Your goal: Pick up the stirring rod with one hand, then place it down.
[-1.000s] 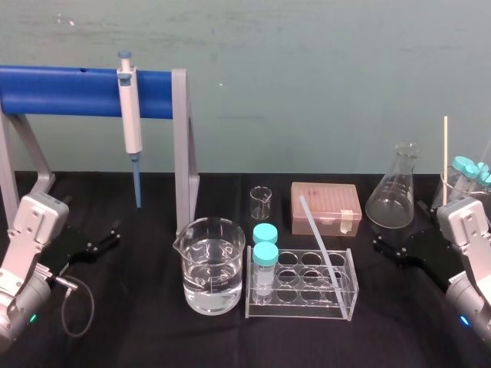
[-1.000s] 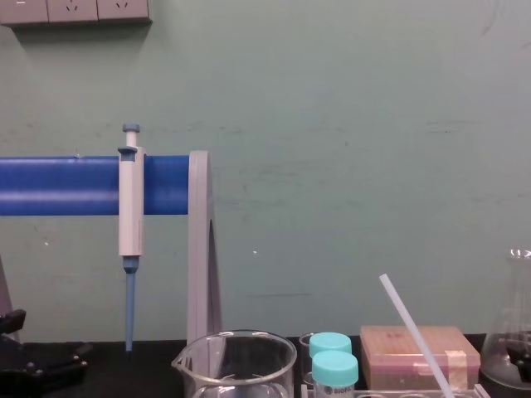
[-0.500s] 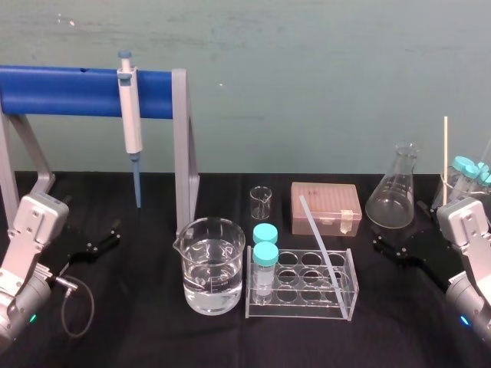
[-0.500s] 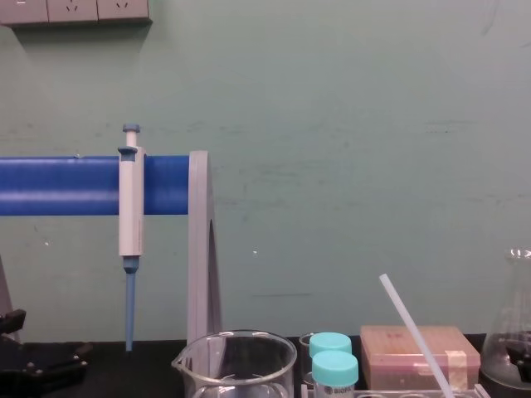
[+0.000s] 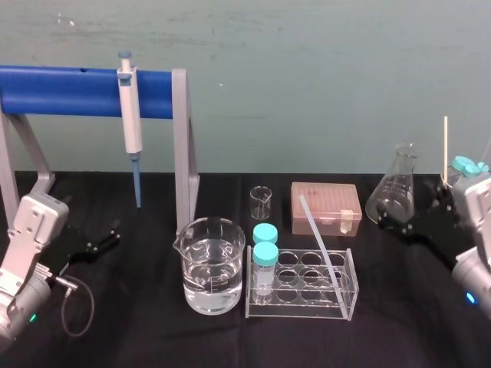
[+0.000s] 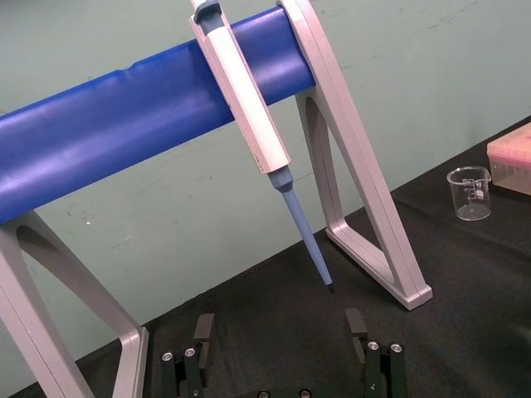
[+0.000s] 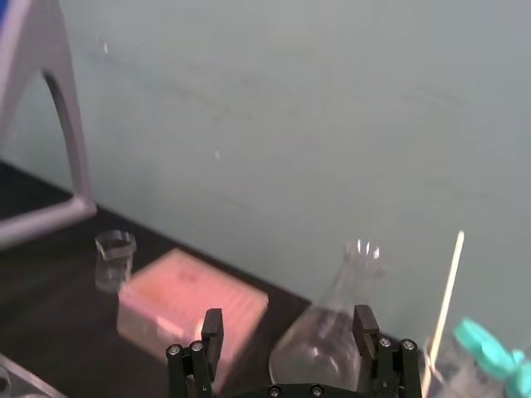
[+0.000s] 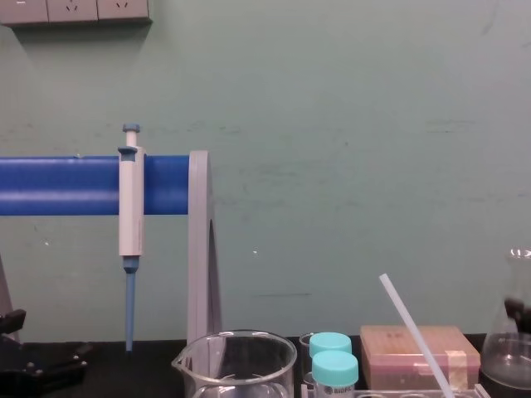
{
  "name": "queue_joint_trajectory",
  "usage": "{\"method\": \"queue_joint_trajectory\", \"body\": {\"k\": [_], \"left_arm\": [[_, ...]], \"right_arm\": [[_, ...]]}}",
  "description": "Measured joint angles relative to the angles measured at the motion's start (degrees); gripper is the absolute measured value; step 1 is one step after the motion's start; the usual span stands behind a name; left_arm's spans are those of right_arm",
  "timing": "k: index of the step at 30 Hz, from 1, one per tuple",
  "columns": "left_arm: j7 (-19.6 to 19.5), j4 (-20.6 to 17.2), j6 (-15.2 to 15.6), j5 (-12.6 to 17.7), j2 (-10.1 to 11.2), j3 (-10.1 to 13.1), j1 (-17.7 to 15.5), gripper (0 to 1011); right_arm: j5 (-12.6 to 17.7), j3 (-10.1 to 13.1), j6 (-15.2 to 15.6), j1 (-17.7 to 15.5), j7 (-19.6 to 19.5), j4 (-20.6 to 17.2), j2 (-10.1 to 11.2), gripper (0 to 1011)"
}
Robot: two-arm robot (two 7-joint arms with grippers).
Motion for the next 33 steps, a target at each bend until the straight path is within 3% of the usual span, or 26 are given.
{"method": "queue_joint_trajectory", "body": {"k": [7,16,24,33], "left_arm": [[0.0,0.0,0.0,0.0,0.0,0.0,0.0,1000],[0.0,0.0,0.0,0.0,0.0,0.0,0.0,1000],[0.0,0.0,0.0,0.0,0.0,0.0,0.0,1000],[0.0,0.0,0.0,0.0,0.0,0.0,0.0,1000]], "right_arm": [[6.62,3.07,2.83,0.74,6.37,-3.95,0.29,1003],[15.76,4.65,12.4,2.43,16.15,-7.84,-0.08,1003],[18.23,3.69,16.4,4.61,22.39,-7.97,-1.0,1003],[18.27,-0.35,20.24,7.77,27.26,-6.29,-0.43,1003]]}}
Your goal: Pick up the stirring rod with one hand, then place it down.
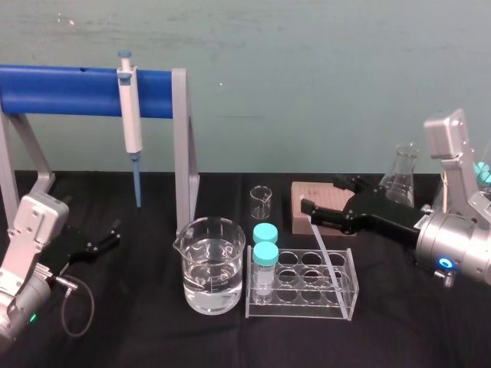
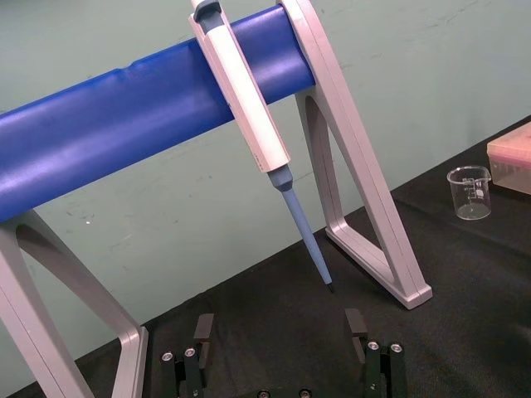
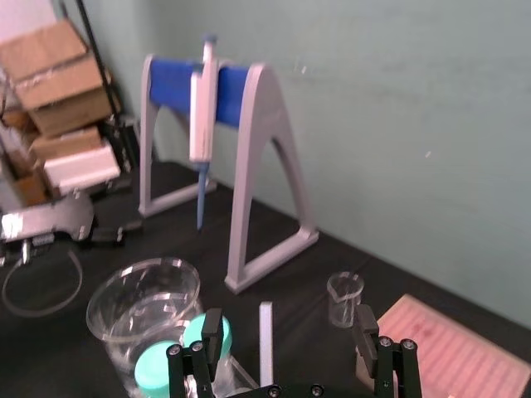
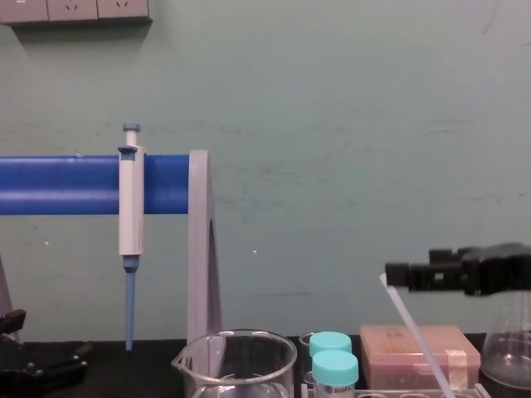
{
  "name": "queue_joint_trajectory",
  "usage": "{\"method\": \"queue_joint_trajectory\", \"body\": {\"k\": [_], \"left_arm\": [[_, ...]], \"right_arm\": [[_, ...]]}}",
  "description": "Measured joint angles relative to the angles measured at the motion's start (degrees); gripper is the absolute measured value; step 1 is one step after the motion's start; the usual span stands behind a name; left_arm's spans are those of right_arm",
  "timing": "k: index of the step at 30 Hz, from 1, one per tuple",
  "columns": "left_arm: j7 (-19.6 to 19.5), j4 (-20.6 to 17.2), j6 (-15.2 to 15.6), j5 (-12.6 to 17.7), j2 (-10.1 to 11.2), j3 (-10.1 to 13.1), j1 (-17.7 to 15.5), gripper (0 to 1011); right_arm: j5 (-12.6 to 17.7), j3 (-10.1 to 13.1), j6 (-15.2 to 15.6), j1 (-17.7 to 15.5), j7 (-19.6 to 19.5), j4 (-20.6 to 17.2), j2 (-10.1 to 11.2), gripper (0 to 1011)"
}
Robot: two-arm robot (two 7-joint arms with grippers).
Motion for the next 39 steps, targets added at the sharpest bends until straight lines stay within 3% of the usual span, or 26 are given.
{"method": "queue_joint_trajectory", "body": {"k": [8,17,33,39], "left_arm": [[0.0,0.0,0.0,0.0,0.0,0.0,0.0,1000],[0.0,0.0,0.0,0.0,0.0,0.0,0.0,1000],[0.0,0.0,0.0,0.0,0.0,0.0,0.0,1000],[0.0,0.0,0.0,0.0,0.0,0.0,0.0,1000]], "right_arm": [[-1.19,-3.45,3.66,2.27,0.91,2.09,0.36,1003],[-2.41,-5.48,5.15,3.67,1.41,3.33,0.47,1003],[-2.88,-6.08,5.16,4.03,1.64,3.56,0.44,1003],[-2.84,-5.99,5.12,3.99,1.64,3.55,0.41,891]]}}
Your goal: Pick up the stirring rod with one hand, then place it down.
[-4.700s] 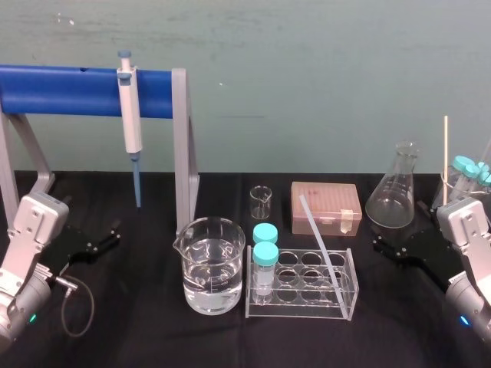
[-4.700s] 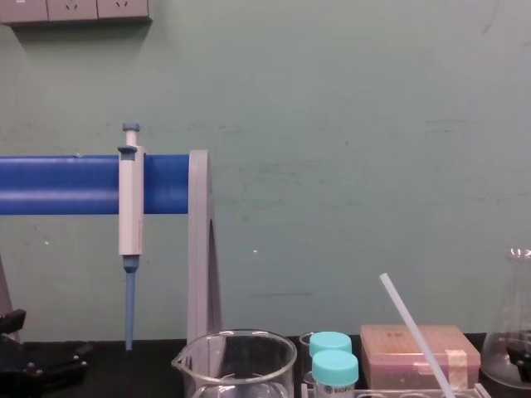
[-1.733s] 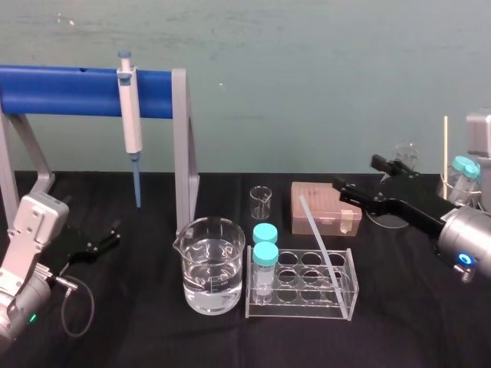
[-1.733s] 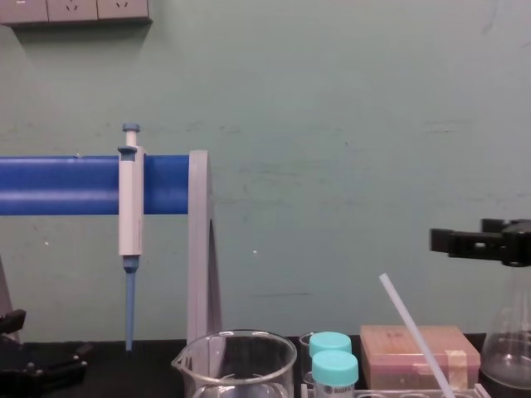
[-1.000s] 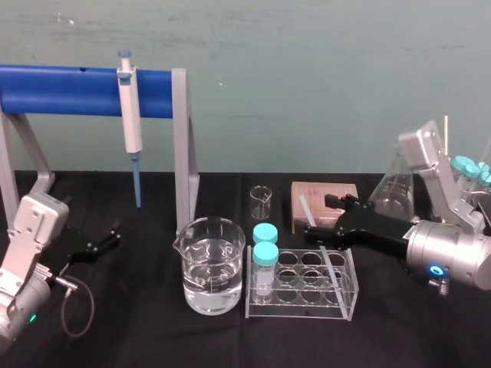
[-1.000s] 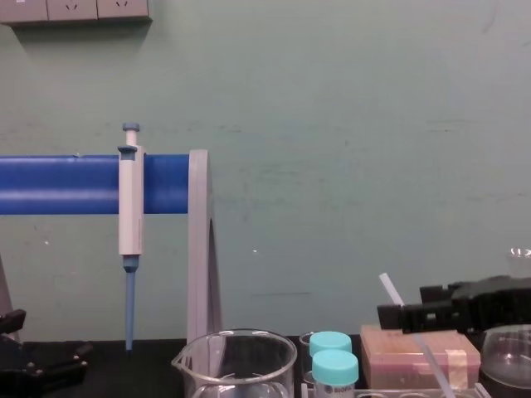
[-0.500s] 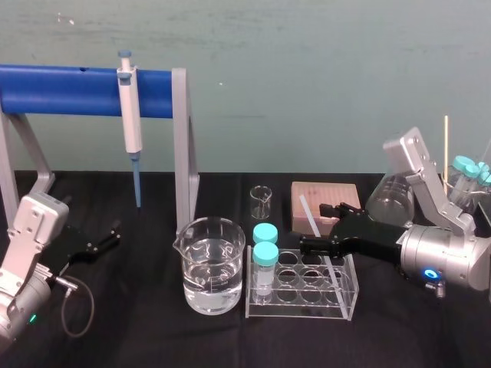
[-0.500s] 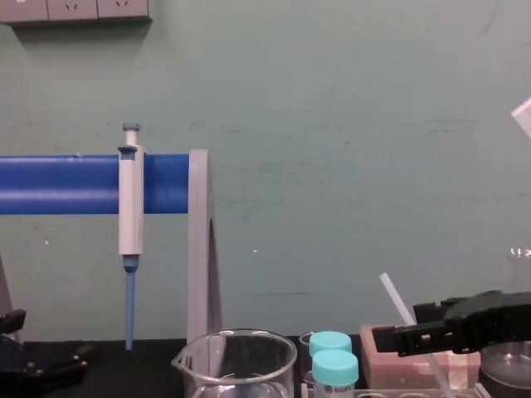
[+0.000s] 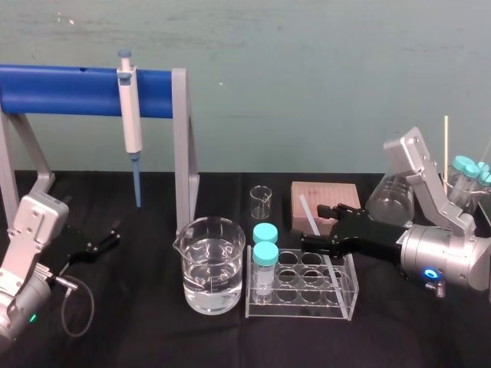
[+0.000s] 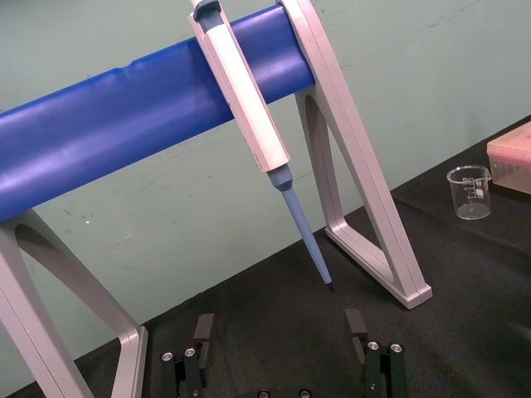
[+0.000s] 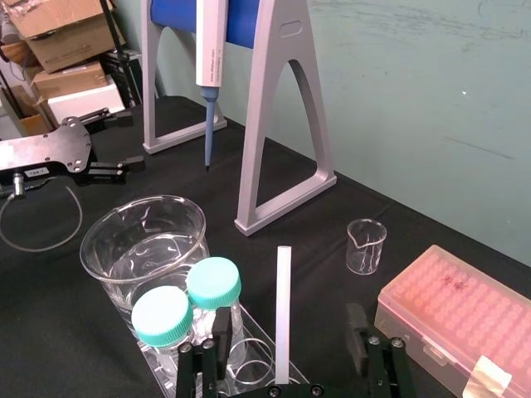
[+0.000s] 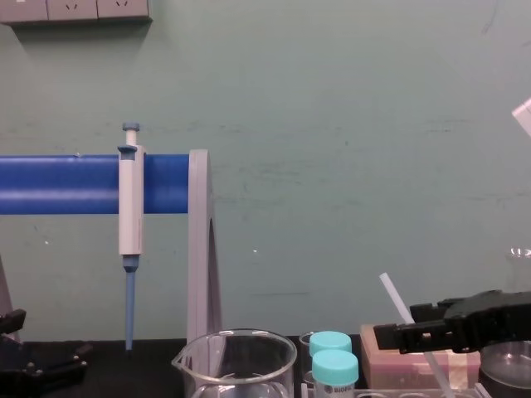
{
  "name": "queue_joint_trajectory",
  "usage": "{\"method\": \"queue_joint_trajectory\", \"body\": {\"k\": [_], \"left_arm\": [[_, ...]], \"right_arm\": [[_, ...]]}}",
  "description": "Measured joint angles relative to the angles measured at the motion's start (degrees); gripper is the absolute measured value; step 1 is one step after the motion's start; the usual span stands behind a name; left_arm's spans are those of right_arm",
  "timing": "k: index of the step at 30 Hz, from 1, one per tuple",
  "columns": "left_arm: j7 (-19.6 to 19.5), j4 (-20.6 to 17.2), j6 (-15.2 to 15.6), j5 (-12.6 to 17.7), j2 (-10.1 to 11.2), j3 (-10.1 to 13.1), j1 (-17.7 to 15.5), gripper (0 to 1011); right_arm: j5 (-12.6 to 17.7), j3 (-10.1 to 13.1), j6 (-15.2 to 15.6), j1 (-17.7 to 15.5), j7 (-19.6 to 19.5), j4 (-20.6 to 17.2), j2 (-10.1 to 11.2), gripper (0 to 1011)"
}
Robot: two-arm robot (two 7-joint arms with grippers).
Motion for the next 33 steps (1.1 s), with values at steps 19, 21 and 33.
{"method": "queue_joint_trajectory", "body": {"k": [19,21,33], "left_arm": [[0.0,0.0,0.0,0.0,0.0,0.0,0.0,1000],[0.0,0.0,0.0,0.0,0.0,0.0,0.0,1000],[0.0,0.0,0.0,0.0,0.0,0.0,0.0,1000]], "right_arm": [[0.13,0.11,-0.02,-0.07,-0.04,-0.08,0.0,335],[0.13,0.11,-0.02,-0.07,-0.05,-0.08,0.0,251],[0.12,0.11,-0.02,-0.07,-0.06,-0.09,0.0,67]]}}
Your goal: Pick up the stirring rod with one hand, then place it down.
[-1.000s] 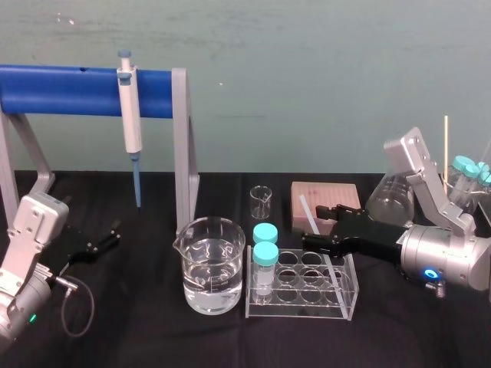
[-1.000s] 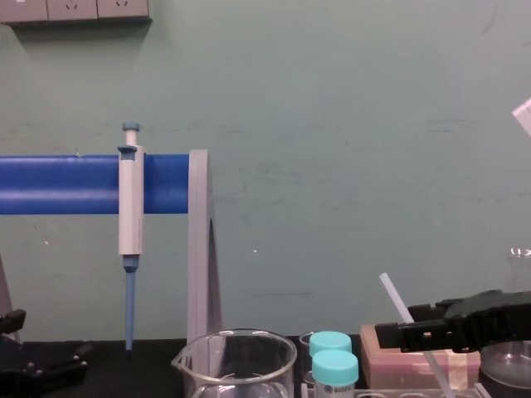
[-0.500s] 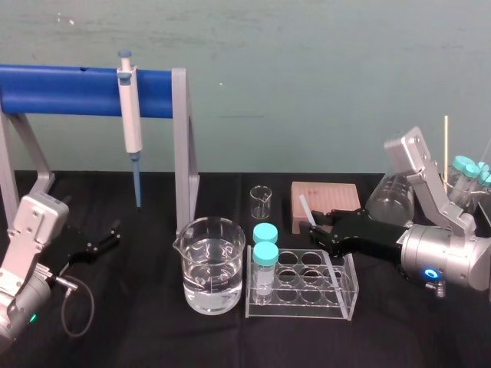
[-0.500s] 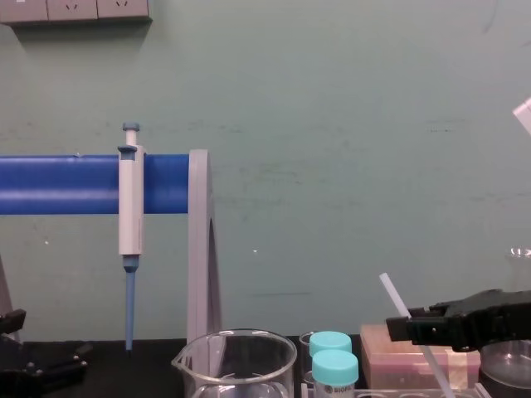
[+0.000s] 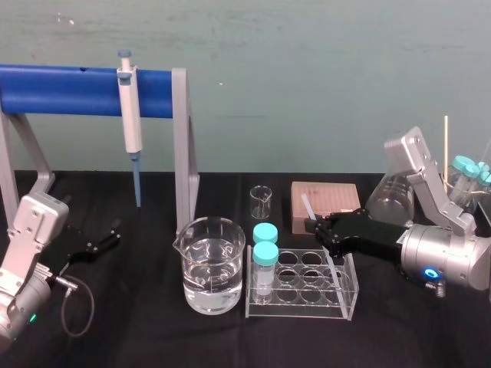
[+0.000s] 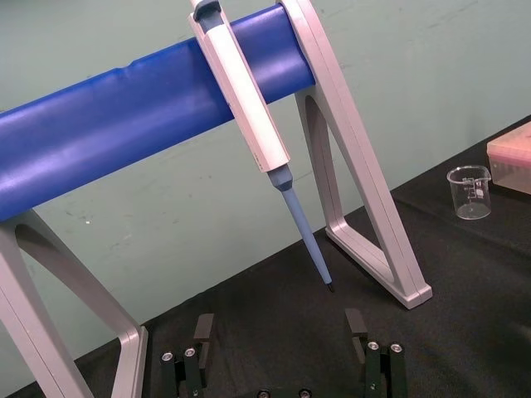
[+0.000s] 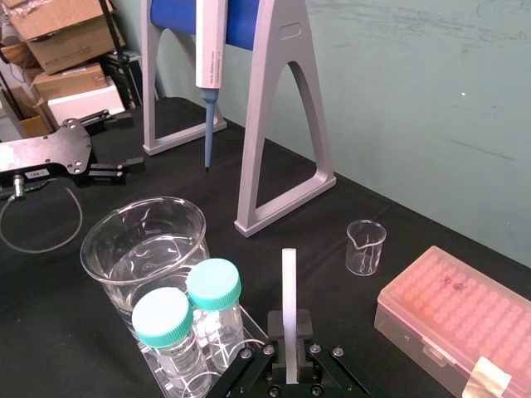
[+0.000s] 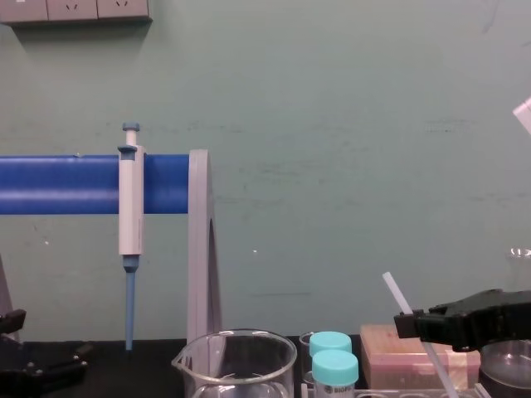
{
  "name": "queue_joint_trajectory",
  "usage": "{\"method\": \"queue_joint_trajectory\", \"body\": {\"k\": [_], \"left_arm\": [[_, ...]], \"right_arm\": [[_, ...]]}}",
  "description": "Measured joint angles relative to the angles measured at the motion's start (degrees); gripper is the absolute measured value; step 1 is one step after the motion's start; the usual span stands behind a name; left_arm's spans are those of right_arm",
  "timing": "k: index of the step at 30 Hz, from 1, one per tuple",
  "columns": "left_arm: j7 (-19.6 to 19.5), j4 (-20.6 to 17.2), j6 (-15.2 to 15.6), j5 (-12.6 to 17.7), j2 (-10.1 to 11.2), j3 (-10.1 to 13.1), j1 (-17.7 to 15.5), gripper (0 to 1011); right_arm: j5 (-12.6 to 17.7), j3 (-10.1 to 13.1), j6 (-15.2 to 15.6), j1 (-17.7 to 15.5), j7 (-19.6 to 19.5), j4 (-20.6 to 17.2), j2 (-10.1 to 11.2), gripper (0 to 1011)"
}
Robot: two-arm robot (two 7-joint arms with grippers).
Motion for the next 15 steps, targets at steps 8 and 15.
{"method": "queue_joint_trajectory", "body": {"k": [8,15], "left_arm": [[0.0,0.0,0.0,0.0,0.0,0.0,0.0,1000],[0.0,0.0,0.0,0.0,0.0,0.0,0.0,1000]], "right_arm": [[0.78,1.68,-4.3,-1.7,-0.77,-0.2,-0.85,67],[1.06,3.88,-10.9,-4.3,-1.06,-0.57,-1.59,67]]}}
